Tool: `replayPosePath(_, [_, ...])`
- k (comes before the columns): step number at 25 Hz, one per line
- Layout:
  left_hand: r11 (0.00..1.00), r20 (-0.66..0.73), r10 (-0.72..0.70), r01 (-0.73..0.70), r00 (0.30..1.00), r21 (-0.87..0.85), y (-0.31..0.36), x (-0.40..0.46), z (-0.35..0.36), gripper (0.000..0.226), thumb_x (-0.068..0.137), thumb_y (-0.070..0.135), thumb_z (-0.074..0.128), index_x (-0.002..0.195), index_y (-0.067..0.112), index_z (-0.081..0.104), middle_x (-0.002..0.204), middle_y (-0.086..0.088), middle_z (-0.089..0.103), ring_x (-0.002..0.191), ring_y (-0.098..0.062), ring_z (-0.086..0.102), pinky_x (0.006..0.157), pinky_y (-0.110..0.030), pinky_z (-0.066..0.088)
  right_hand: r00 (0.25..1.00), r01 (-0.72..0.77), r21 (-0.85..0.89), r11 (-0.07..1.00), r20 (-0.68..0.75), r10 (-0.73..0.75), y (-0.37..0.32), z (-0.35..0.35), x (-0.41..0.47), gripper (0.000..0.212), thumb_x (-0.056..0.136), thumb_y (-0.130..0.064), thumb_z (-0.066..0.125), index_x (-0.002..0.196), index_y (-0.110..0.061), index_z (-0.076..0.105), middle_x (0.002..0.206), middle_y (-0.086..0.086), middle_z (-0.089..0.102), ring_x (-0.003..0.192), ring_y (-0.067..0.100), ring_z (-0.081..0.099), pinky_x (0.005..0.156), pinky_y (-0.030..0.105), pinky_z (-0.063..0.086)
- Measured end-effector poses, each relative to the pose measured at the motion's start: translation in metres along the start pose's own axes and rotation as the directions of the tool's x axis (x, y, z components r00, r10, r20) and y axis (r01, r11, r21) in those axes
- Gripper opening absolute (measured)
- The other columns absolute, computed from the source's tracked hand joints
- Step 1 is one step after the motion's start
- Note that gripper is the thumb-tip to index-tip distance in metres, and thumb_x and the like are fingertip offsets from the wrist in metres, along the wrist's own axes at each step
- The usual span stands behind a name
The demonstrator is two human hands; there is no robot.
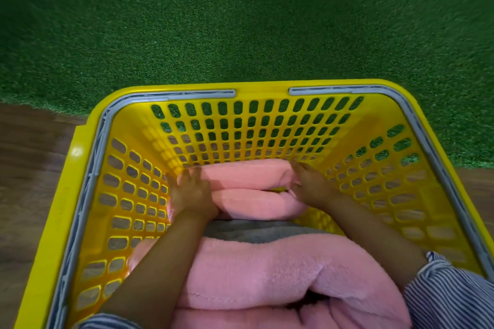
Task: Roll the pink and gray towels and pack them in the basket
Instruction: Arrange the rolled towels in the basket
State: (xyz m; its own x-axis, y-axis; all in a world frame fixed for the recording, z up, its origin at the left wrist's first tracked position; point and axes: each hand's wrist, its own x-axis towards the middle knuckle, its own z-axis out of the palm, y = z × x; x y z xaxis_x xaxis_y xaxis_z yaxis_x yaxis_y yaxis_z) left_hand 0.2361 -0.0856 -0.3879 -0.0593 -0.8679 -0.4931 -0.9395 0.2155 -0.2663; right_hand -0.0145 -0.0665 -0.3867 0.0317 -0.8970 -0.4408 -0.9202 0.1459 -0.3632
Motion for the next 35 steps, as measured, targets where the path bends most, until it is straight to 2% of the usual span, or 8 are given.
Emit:
replayPosePath(5, [0.951, 0.233, 0.075, 0.001, 0.97, -0.309, -0.01, -0.034, -0.049, 0.07, 0.078, 0.064, 0.056, 0.136, 0.029, 0.04, 0.142, -0.003, 0.045, 0.131, -0.026, 0.042, 0.112, -0.05, 0.024, 0.989, -0.026, -0.035, 0.999, 0.146, 0.031, -0.036, -0.068, -0.038, 0.035, 0.092, -0.028, 0.052, 0.122, -0.011, 0.056, 0.129, 0.009, 0.055, 0.116, 0.022, 0.05, 0.088, 0.026, 0.038])
replayPosePath(10, [0.695, 0.155, 0.427, -0.214, 0.891, -0.687, -0.043, -0.125, -0.071, 0.067, 0.062, 0.084, 0.046, 0.11, 0.038, 0.054, 0.111, 0.013, 0.062, 0.102, -0.008, 0.056, 0.091, -0.033, 0.047, 0.958, 0.173, 0.105, 0.979, 0.214, -0.192, -0.092, -0.127, -0.143, 0.054, 0.084, -0.065, 0.04, 0.102, -0.018, 0.063, 0.096, -0.003, 0.063, 0.085, 0.005, 0.056, 0.076, 0.017, 0.043])
replayPosePath(15, [0.663, 0.177, 0.559, -0.308, 0.81, -0.683, -0.083, -0.182, -0.058, 0.101, 0.047, 0.052, 0.085, 0.121, 0.065, 0.017, 0.132, 0.026, 0.035, 0.119, -0.003, 0.043, 0.097, -0.026, 0.044, 0.876, 0.232, -0.208, 0.95, 0.469, -0.111, -0.096, -0.124, -0.217, 0.121, 0.059, -0.051, 0.079, 0.146, -0.034, -0.003, 0.151, -0.024, -0.006, 0.139, 0.006, 0.01, 0.111, 0.03, 0.023])
replayPosePath(20, [0.834, 0.221, 0.48, -0.362, 0.849, -0.417, -0.086, -0.191, -0.062, 0.148, 0.021, 0.073, 0.074, 0.141, 0.056, -0.01, 0.154, 0.018, -0.003, 0.142, -0.02, 0.02, 0.109, -0.042, 0.034, 0.968, 0.223, -0.457, 0.861, 0.206, -0.141, -0.1, -0.084, -0.227, 0.129, 0.054, -0.039, 0.081, 0.144, -0.028, -0.01, 0.149, 0.003, 0.01, 0.13, 0.031, 0.024, 0.095, 0.046, 0.043])
replayPosePath(25, [0.901, 0.187, 0.422, -0.386, 0.887, -0.198, -0.08, -0.194, -0.072, 0.151, 0.022, 0.085, 0.055, 0.148, 0.037, -0.013, 0.158, 0.008, 0.003, 0.145, -0.032, 0.008, 0.115, -0.053, 0.001, 0.954, 0.301, -0.402, 0.865, 0.118, -0.277, -0.088, -0.111, -0.221, 0.107, 0.058, -0.055, 0.067, 0.144, -0.032, 0.007, 0.135, -0.003, 0.03, 0.116, 0.019, 0.037, 0.091, 0.035, 0.044])
replayPosePath(30, [0.859, 0.025, 0.5, -0.492, 0.866, -0.142, -0.074, -0.176, -0.061, 0.145, 0.048, 0.072, 0.076, 0.148, 0.028, -0.019, 0.159, 0.007, 0.007, 0.147, -0.012, 0.003, 0.114, -0.045, -0.017, 0.923, 0.33, -0.362, 0.872, -0.072, -0.379, -0.078, -0.16, -0.201, 0.094, 0.045, -0.056, 0.058, 0.133, -0.038, 0.034, 0.105, -0.012, 0.044, 0.101, 0.015, 0.05, 0.081, 0.033, 0.048])
replayPosePath(32, [0.842, -0.079, 0.494, -0.499, 0.866, -0.206, -0.067, -0.171, -0.056, 0.134, 0.057, 0.067, 0.074, 0.15, 0.026, -0.012, 0.158, 0.009, 0.015, 0.146, -0.011, 0.01, 0.116, -0.038, -0.014, 0.918, 0.341, -0.347, 0.874, -0.075, -0.388, -0.074, -0.166, -0.192, 0.091, 0.043, -0.055, 0.058, 0.131, -0.039, 0.036, 0.104, -0.014, 0.045, 0.1, 0.013, 0.05, 0.082, 0.033, 0.047])
replayPosePath(35, [0.815, -0.384, 0.401, -0.515, 0.832, -0.266, -0.074, -0.15, -0.069, 0.104, 0.063, 0.052, 0.076, 0.146, 0.036, 0.015, 0.135, 0.013, 0.048, 0.123, -0.017, 0.047, 0.105, -0.032, 0.033, 0.923, 0.318, -0.251, 0.914, -0.136, -0.359, -0.064, -0.173, -0.176, 0.091, 0.043, -0.056, 0.059, 0.13, -0.042, 0.038, 0.108, -0.015, 0.046, 0.101, 0.009, 0.05, 0.083, 0.029, 0.046])
